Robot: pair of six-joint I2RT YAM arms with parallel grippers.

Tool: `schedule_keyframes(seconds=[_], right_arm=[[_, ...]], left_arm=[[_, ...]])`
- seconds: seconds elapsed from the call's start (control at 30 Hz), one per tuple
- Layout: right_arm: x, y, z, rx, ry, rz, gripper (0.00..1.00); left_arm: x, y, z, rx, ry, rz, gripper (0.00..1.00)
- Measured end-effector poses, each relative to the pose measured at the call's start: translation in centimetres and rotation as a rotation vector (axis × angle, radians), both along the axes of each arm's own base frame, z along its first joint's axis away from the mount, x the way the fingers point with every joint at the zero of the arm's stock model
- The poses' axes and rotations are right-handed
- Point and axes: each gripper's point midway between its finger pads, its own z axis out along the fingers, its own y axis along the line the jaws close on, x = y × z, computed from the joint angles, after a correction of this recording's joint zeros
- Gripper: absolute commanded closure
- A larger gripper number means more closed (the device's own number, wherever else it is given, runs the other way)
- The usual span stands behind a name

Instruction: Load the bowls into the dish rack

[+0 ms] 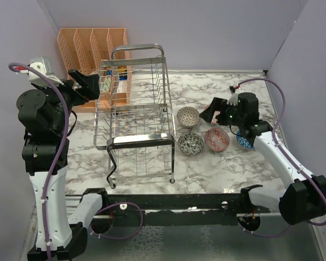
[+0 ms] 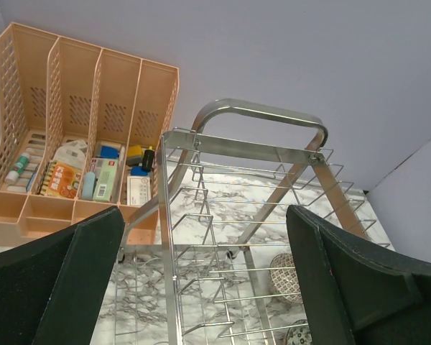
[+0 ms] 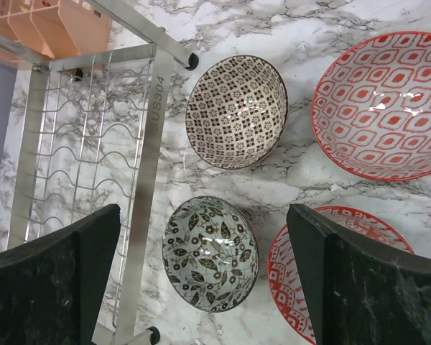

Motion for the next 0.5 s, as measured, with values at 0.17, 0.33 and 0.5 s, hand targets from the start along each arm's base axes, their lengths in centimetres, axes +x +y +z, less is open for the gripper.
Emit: schedule_keyframes(seconds=[0.17, 0.33, 0.5], right_arm=[[0.3, -0.1, -0.7, -0.011, 0.017, -0.005, 0.01], [0.6, 0.0, -2.4, -0.025, 0.063, -0.003, 0.01], [1.5, 0.2, -4.1, -0.046, 0.105, 0.009, 0.0]], left_arm=[[0.2, 0.0, -0.3, 0.0, 0.009, 0.0, 0.01], [0.3, 0.0, -0.3, 0.0, 0.011, -0.002, 0.01], [0.3, -0.3, -0.4, 0.01, 0.01, -0.014, 0.01]])
